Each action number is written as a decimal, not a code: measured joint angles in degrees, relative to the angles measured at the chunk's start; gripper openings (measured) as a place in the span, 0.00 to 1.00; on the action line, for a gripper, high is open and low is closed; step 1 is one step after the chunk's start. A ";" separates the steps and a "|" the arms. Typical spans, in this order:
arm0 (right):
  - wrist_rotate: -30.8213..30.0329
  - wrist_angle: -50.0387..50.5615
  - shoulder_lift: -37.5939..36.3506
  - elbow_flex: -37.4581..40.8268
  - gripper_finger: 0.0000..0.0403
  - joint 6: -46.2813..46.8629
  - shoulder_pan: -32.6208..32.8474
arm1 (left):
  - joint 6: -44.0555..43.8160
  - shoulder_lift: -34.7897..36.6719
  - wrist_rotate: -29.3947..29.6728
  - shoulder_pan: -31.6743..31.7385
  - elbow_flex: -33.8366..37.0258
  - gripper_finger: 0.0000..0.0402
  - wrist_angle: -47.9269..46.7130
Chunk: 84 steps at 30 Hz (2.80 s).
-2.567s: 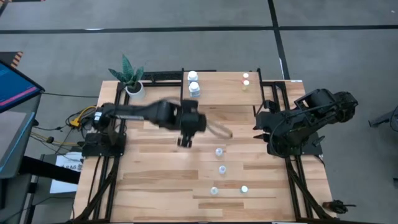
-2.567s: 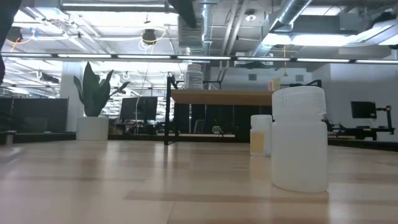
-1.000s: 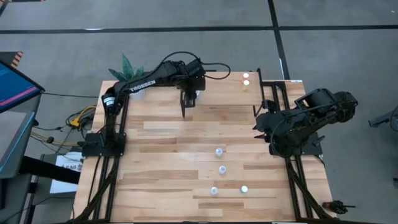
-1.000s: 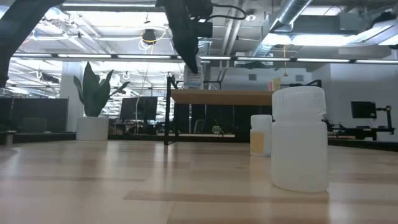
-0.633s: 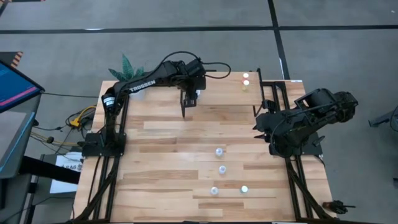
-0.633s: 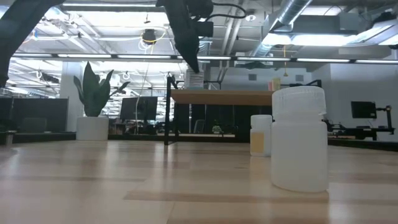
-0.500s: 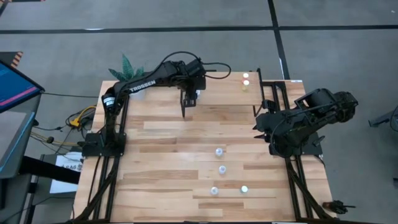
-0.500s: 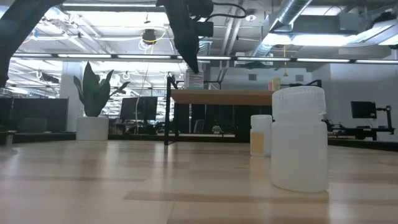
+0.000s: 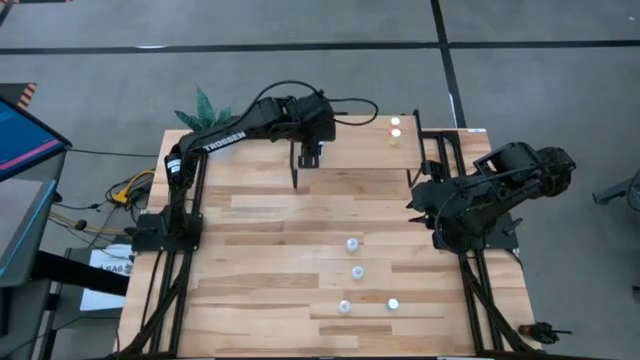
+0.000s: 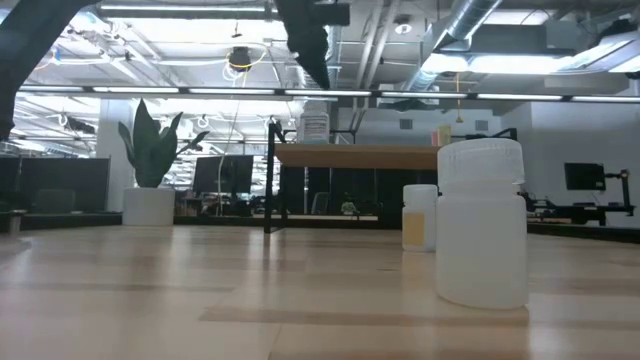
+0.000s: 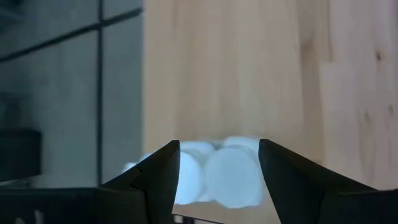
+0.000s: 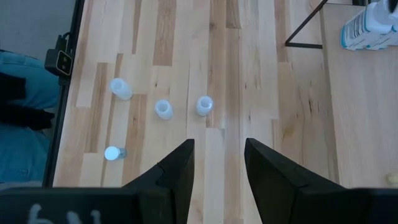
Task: Pick and place medicine bottles onto shelf by color
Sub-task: Put the blue pill bottle on the shelf aligned with the other blue pill bottle on the shelf
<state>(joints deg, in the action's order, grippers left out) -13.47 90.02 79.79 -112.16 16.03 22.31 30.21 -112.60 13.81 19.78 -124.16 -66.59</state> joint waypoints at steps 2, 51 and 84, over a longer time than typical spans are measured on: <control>0.00 -0.01 0.00 0.00 0.41 0.00 0.00 | -0.19 0.00 0.57 -0.34 -1.73 0.51 0.02; -13.66 -0.11 14.80 0.04 0.41 44.89 22.97 | -20.16 0.87 -12.45 -21.60 -6.77 0.51 -23.43; -8.98 -44.42 4.85 49.94 0.41 58.82 26.76 | -20.38 0.87 -12.42 -21.65 -6.77 0.51 -23.41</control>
<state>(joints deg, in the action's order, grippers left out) -22.46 45.59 84.64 -62.22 74.85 49.07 9.83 -111.72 1.39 -1.87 -130.93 -90.00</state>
